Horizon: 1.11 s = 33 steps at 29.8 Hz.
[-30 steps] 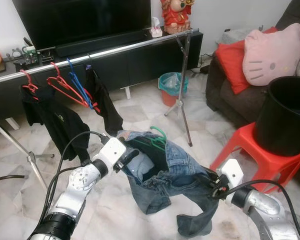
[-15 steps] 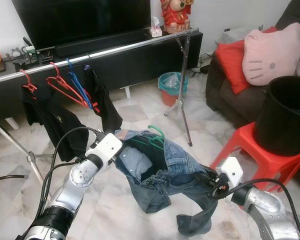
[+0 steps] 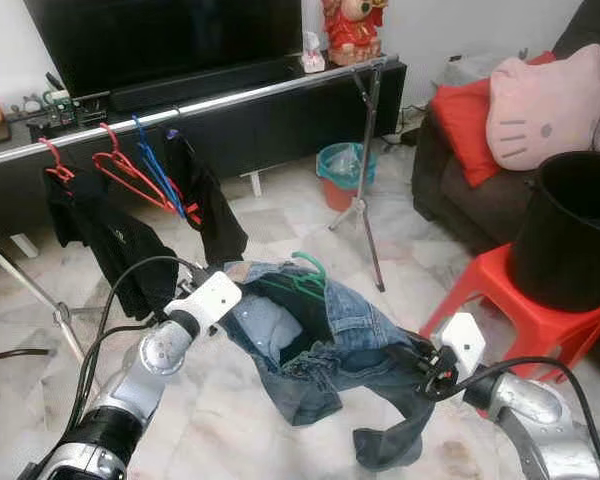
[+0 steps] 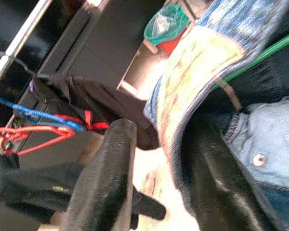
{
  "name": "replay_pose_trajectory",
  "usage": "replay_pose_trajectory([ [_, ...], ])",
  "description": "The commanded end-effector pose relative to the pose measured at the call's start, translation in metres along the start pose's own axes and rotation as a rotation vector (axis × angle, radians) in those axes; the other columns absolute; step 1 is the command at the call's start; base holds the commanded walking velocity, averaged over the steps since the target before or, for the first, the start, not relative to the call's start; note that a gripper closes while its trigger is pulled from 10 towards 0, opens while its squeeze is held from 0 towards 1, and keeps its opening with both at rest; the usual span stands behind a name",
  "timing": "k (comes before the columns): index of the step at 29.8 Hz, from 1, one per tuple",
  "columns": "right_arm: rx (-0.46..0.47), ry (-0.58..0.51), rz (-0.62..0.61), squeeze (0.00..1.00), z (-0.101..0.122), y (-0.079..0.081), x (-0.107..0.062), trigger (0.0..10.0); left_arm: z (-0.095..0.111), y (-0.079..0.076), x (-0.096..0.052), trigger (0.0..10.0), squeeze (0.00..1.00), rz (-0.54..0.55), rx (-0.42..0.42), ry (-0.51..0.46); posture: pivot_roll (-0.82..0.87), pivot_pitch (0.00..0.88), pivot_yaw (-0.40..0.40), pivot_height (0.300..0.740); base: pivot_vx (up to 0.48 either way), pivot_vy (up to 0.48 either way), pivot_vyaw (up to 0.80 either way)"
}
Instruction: Hang hanger
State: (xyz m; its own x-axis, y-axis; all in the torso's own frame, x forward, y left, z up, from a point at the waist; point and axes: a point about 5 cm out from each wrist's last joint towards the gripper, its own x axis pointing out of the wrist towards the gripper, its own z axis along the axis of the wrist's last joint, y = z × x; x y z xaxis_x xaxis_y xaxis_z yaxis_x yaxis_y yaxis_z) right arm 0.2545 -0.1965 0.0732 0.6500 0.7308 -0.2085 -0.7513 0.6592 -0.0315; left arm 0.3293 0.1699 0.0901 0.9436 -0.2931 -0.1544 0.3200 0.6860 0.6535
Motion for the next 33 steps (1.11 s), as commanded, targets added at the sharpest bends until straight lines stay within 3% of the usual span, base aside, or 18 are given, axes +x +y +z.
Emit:
replay_pose_trajectory([
  [1, -0.064, -0.071, 0.025, 0.00, 0.021, -0.001, 0.006, 10.0, -0.004, 0.007, 0.000, 0.0, 0.00, 0.029, 0.011, 0.032, 0.05, 0.000, 0.067, 0.740, 0.000, 0.000, 0.00],
  [13, -0.067, -0.060, 0.048, 0.00, 0.019, 0.002, 0.005, 10.0, -0.006, 0.017, 0.001, 0.0, 0.00, 0.074, -0.015, 0.053, 0.05, 0.000, 0.067, 0.740, 0.000, 0.000, 0.00],
  [25, -0.060, -0.002, 0.146, 0.00, 0.012, 0.012, 0.001, 10.0, -0.009, 0.039, 0.003, 0.0, 0.00, 0.243, -0.013, 0.105, 0.05, 0.000, 0.070, 0.740, 0.000, 0.000, 0.00],
  [29, -0.060, -0.002, 0.146, 0.00, 0.012, 0.012, 0.001, 10.0, -0.009, 0.039, 0.003, 0.0, 0.00, 0.243, -0.013, 0.105, 0.05, 0.000, 0.070, 0.740, 0.000, 0.000, 0.00],
  [31, -0.052, 0.039, 0.191, 0.00, 0.006, 0.017, -0.003, 10.0, -0.011, 0.049, 0.002, 0.0, 0.00, 0.308, -0.017, 0.125, 0.05, 0.000, 0.068, 0.740, 0.000, 0.000, 0.00],
  [33, -0.044, 0.024, 0.188, 0.00, 0.008, 0.016, -0.003, 10.0, -0.012, 0.049, 0.002, 0.0, 0.00, 0.301, -0.023, 0.133, 0.05, 0.000, 0.070, 0.740, 0.000, 0.000, 0.00],
])
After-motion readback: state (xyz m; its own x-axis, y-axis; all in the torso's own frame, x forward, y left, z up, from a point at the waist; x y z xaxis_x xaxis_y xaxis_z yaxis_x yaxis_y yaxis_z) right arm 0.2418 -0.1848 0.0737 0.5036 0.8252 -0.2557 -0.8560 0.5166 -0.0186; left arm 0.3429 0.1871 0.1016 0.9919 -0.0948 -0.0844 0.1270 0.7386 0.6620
